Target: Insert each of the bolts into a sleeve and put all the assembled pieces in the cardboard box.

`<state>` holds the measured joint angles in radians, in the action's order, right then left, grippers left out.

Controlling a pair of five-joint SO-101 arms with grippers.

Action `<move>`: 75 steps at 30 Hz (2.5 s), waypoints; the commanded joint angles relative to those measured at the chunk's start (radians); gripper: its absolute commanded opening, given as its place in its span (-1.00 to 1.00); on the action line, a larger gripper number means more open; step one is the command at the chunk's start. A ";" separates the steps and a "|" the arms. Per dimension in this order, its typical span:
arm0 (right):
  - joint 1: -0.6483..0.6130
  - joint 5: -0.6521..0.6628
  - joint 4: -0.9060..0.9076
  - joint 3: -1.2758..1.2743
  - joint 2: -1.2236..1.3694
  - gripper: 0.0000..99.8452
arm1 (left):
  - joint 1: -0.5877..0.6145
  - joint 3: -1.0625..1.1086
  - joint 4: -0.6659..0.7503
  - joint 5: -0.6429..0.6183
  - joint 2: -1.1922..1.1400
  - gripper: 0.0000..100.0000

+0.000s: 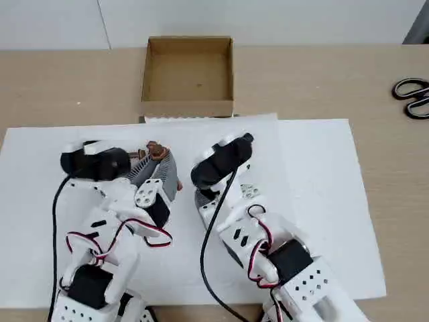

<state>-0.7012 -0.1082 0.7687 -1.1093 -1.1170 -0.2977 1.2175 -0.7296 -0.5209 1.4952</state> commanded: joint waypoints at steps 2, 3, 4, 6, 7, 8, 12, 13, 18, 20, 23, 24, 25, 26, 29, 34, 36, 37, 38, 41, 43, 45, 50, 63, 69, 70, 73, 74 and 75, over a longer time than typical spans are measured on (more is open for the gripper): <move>-0.051 0.029 -0.045 -0.008 -0.022 -0.99 | 0.002 -0.012 0.032 -0.074 0.020 -0.99; -0.056 0.048 -0.048 -0.018 -0.022 -0.99 | 0.002 -0.012 0.032 -0.078 0.020 -0.99; -0.058 0.064 -0.058 -0.028 -0.022 -0.99 | 0.002 -0.012 0.032 -0.084 0.020 -0.99; -0.058 0.081 -0.070 -0.035 -0.024 -0.99 | 0.002 -0.015 0.034 -0.100 0.020 -0.99; -0.058 0.086 -0.071 -0.037 -0.024 -0.99 | 0.003 -0.022 0.034 -0.109 0.018 -0.99; -0.058 0.086 -0.071 -0.037 -0.024 -0.99 | 0.005 -0.031 0.034 -0.121 0.017 -0.99; -0.058 0.086 -0.070 -0.040 -0.024 -0.99 | 0.005 -0.058 0.034 -0.129 0.015 -0.99; -0.058 0.087 -0.070 -0.040 -0.024 -0.99 | 0.005 -0.059 0.034 -0.129 0.015 -0.99; -0.058 0.130 -0.070 -0.052 -0.074 -0.99 | 0.110 -0.058 0.048 -0.130 0.015 -0.99; -0.058 0.161 -0.070 -0.087 -0.120 -0.99 | 0.143 -0.056 0.054 -0.130 0.015 -0.99; -0.058 0.187 -0.067 -0.147 -0.216 -0.99 | 0.147 -0.054 0.054 -0.132 0.014 -0.99; -0.058 0.189 -0.065 -0.161 -0.243 -0.99 | 0.146 -0.054 0.054 -0.140 0.014 -0.99; -0.061 0.187 -0.062 -0.172 -0.268 -0.99 | 0.137 -0.054 0.052 -0.152 0.014 -0.99; -0.068 0.186 -0.061 -0.183 -0.289 -0.99 | 0.127 -0.054 0.051 -0.158 0.014 -0.99; -0.094 0.184 -0.048 -0.198 -0.323 -0.99 | 0.083 -0.054 0.049 -0.160 0.014 -0.99; -0.099 0.183 -0.058 -0.199 -0.323 -0.99 | 0.029 -0.054 0.032 -0.160 0.014 -0.99; -0.099 0.183 -0.058 -0.210 -0.326 -0.99 | 0.017 -0.058 0.009 -0.160 0.014 -0.99; -0.099 0.183 -0.058 -0.215 -0.329 -0.99 | 0.017 -0.059 -0.003 -0.160 0.014 -0.99; -0.099 0.183 -0.058 -0.219 -0.331 -0.99 | 0.017 -0.061 -0.009 -0.160 0.014 -0.99; -0.097 0.183 -0.068 -0.224 -0.331 -0.99 | 0.017 -0.067 -0.029 -0.160 0.014 -0.99; -0.096 0.183 -0.088 -0.226 -0.325 -0.99 | 0.015 -0.082 -0.044 -0.160 0.014 -0.99; -0.096 0.184 -0.107 -0.226 -0.321 -0.99 | 0.015 -0.087 -0.054 -0.160 0.014 -0.99; -0.097 0.184 -0.105 -0.236 -0.323 -0.99 | 0.006 -0.088 -0.054 -0.160 0.014 -0.99; -0.099 0.186 -0.107 -0.250 -0.331 -0.99 | -0.052 -0.088 -0.058 -0.160 0.015 -0.99; -0.099 0.187 -0.107 -0.227 -0.331 -0.99 | -0.049 -0.085 -0.058 -0.157 0.015 -0.99; -0.099 0.187 -0.107 -0.226 -0.331 -0.99 | -0.049 -0.084 -0.058 -0.157 0.015 -0.99; -0.099 0.187 -0.107 -0.222 -0.331 -0.99 | -0.049 -0.082 -0.060 -0.157 0.014 -0.99; -0.099 0.187 -0.107 -0.222 -0.331 -0.99 | -0.049 -0.082 -0.060 -0.157 0.014 -0.99; -0.099 0.187 -0.107 -0.222 -0.331 -0.99 | -0.049 -0.082 -0.068 -0.157 0.014 -0.99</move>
<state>-0.7933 0.0683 0.6905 -1.3732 -1.4331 -0.3468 1.1838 -0.7879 -0.6774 1.4983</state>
